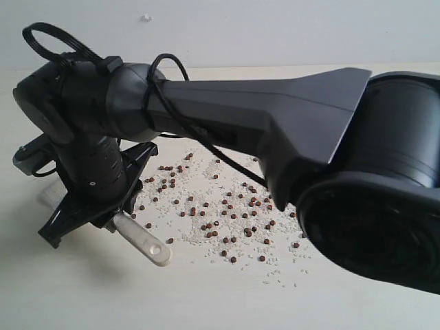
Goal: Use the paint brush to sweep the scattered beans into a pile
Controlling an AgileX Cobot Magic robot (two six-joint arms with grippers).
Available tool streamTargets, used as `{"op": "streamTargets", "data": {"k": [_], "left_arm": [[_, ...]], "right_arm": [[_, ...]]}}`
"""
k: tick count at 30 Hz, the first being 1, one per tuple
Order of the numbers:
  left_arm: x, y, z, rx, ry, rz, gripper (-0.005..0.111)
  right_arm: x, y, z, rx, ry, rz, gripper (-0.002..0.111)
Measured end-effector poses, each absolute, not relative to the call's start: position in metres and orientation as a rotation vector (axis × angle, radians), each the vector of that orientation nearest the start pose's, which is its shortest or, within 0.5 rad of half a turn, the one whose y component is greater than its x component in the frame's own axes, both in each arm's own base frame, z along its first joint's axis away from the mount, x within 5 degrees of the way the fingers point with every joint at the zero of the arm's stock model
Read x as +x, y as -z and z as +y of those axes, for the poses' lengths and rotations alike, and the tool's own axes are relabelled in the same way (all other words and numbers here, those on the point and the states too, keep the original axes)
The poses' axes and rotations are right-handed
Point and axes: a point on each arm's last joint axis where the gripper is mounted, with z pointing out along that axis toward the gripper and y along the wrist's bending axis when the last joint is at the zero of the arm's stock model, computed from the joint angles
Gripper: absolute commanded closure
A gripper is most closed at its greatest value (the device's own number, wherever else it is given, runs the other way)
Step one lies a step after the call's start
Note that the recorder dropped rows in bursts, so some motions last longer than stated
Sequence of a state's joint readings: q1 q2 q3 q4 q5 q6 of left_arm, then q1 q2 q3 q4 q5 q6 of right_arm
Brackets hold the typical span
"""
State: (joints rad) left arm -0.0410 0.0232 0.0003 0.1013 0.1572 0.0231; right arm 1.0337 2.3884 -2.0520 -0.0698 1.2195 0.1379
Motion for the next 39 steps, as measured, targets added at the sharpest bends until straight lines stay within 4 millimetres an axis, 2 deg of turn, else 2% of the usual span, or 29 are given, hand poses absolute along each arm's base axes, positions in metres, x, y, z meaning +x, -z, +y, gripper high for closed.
{"op": "streamTargets", "data": {"k": [9, 15, 18, 21, 31, 35, 39], "left_arm": [[0.058, -0.198, -0.001, 0.124, -0.075, 1.659, 0.107], [0.058, -0.198, -0.001, 0.124, -0.075, 1.659, 0.107], [0.058, -0.198, -0.001, 0.124, -0.075, 1.659, 0.107], [0.058, -0.198, -0.001, 0.124, -0.075, 1.659, 0.107], [0.058, -0.198, -0.001, 0.124, -0.075, 1.659, 0.107], [0.058, -0.198, -0.001, 0.124, -0.075, 1.659, 0.107], [0.058, -0.198, -0.001, 0.124, -0.075, 1.659, 0.107]], "right_arm": [[0.253, -0.199, 0.413, -1.326, -0.061, 2.636, 0.108], [0.246, -0.2, 0.394, -1.352, -0.05, 2.687, 0.108], [0.243, -0.205, 0.379, -1.361, -0.002, 2.696, 0.108], [0.239, -0.219, 0.363, -1.362, -0.007, 2.695, 0.108], [0.225, -0.274, 0.283, -1.288, -0.027, 2.691, 0.108], [0.218, -0.282, 0.253, -1.272, -0.019, 2.699, 0.108], [0.214, -0.28, 0.222, -1.261, 0.006, 2.728, 0.108]]}}
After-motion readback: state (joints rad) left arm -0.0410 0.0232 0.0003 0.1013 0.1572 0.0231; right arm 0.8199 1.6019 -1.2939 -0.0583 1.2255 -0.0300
